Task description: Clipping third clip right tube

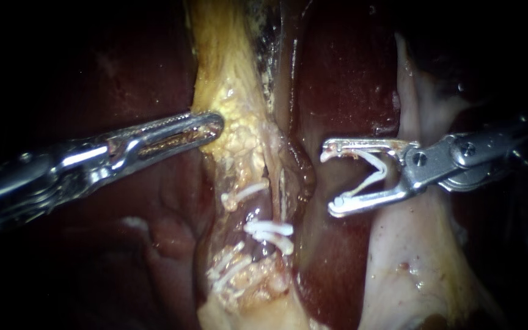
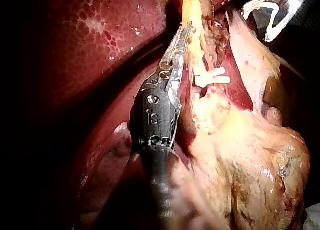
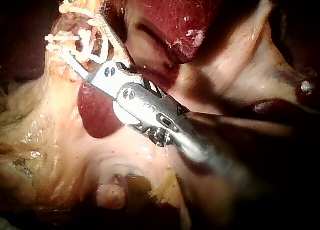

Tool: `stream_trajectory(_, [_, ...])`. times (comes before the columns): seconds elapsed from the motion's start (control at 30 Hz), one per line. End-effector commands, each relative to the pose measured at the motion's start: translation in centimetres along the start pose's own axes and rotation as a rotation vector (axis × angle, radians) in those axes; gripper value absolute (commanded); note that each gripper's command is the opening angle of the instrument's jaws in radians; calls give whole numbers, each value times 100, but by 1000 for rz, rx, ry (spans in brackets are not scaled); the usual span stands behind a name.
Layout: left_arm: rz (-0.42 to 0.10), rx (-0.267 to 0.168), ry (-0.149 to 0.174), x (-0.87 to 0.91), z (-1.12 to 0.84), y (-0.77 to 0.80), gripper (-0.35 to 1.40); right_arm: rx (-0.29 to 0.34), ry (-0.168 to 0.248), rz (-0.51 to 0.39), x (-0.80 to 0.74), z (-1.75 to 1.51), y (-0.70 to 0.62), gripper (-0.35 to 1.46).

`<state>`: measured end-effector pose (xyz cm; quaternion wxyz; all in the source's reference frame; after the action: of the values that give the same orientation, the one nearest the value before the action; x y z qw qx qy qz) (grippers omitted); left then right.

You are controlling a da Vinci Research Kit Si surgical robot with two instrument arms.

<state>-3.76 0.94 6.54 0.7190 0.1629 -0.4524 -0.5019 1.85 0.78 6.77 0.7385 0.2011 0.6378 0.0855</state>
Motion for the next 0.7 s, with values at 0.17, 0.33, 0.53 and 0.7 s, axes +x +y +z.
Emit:
stream_trajectory(0.17, [-2,9,5,-6,-10,2,-35,9,2,56,-5,-1,-4,60])
stream_trajectory(0.33, [-7,-8,7,-20,-36,8,-35,31,4,250,-23,8,-12,60])
stream_trajectory(0.53, [-16,-16,-16,-33,-61,8,-35,49,-16,353,-50,32,-10,60])
stream_trajectory(0.7, [-20,-13,-23,-36,-73,1,-35,46,-36,415,-67,48,-4,60])
